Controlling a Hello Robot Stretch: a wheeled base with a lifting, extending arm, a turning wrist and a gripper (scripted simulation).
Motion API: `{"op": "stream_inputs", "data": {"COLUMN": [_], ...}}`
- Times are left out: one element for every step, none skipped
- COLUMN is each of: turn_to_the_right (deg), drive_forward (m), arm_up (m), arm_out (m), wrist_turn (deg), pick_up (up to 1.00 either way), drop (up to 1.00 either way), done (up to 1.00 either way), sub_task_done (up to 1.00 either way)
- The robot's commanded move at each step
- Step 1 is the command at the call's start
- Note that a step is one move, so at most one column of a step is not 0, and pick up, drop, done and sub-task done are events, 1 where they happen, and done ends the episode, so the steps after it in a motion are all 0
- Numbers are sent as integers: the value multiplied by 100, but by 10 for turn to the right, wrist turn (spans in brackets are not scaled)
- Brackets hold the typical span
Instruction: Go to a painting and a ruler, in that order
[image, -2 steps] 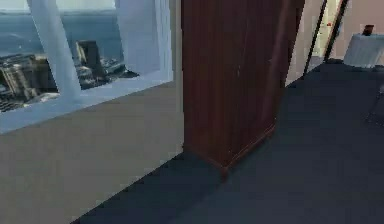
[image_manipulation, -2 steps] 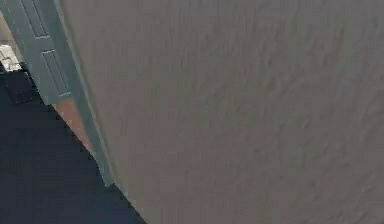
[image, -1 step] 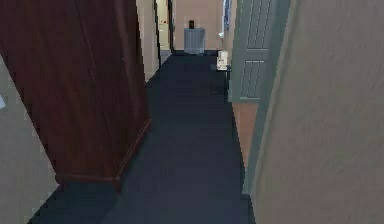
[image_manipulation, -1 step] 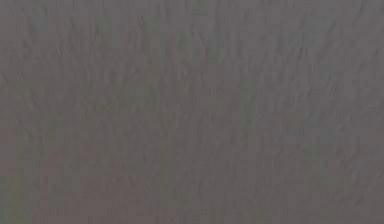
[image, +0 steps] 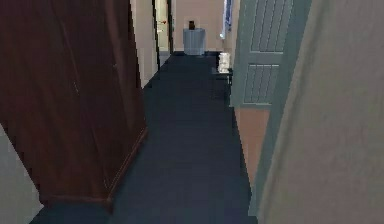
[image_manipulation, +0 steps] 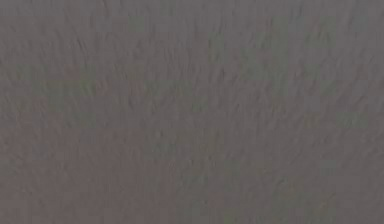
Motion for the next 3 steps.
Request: {"op": "stream_inputs", "data": {"turn_to_the_right": [-30, 0, 0], "drive_forward": [0, 100, 100], "arm_up": [0, 0, 0], "arm_out": [0, 0, 0], "wrist_turn": [0, 0, 0], "pick_up": [0, 0, 0], "drop": [0, 0, 0], "done": [0, 0, 0], "sub_task_done": [0, 0, 0]}}
